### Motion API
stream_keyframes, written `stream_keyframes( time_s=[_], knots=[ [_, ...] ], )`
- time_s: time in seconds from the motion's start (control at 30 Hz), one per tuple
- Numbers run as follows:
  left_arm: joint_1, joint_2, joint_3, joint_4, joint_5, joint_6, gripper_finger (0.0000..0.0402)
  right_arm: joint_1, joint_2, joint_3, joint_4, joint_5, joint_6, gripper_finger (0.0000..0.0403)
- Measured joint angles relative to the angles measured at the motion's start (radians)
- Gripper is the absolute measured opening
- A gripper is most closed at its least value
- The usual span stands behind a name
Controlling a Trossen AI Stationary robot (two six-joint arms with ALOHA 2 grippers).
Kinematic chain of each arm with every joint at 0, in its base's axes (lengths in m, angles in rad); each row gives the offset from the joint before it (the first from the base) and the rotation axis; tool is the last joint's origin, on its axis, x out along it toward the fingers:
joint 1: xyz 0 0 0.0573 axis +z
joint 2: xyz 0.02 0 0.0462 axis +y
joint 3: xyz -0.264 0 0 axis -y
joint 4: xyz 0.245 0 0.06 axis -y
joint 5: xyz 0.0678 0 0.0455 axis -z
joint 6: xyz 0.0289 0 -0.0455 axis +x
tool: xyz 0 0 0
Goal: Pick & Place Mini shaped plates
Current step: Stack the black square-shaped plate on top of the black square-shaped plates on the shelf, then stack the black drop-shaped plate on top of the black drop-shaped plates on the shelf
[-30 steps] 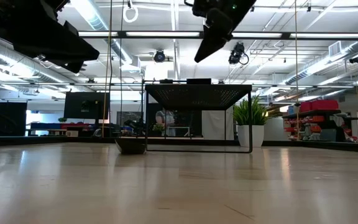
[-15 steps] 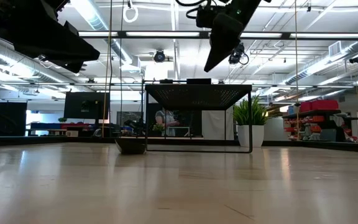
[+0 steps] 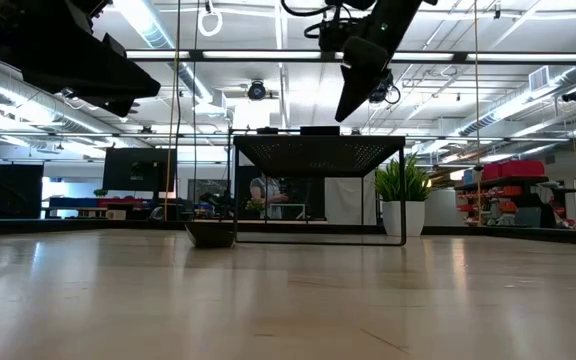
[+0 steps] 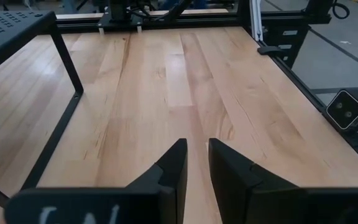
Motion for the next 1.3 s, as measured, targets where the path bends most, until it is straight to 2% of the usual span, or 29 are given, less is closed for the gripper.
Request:
stream_keyframes(
  time_s=[0.17, 0.37, 0.5, 0.6, 0.87, 1.0, 1.17, 1.3],
  knots=[
    [0.000, 0.000, 0.000, 0.000, 0.000, -0.001, 0.0069, -0.007, 0.000, 0.000, 0.008, 0.068, 0.025, 0.0008],
    [0.000, 0.000, 0.000, 0.000, 0.000, -0.008, 0.0069, 0.014, 0.005, 0.000, 0.046, -0.091, -0.001, 0.0005],
    [0.000, 0.000, 0.000, 0.000, 0.000, -0.010, 0.0069, 0.002, 0.033, -0.001, 0.023, -0.093, 0.016, 0.0004],
    [0.000, 0.000, 0.000, 0.000, 0.000, -0.010, 0.0069, -0.007, 0.056, 0.000, 0.029, -0.085, 0.011, 0.0004],
    [0.000, 0.000, 0.000, -0.002, 0.000, -0.010, 0.0069, -0.009, 0.065, 0.000, 0.018, 0.041, 0.014, 0.0004],
    [0.000, 0.000, 0.000, -0.002, 0.000, -0.010, 0.0069, -0.010, 0.064, 0.000, 0.010, 0.050, 0.016, 0.0005],
    [0.000, 0.000, 0.000, -0.002, 0.000, -0.011, 0.0069, 0.033, 0.047, 0.000, 0.039, 0.003, 0.037, 0.0006],
    [0.000, 0.000, 0.000, -0.006, 0.000, -0.010, 0.0069, 0.123, 0.037, 0.000, 0.108, -0.018, 0.066, 0.0003]
  ],
)
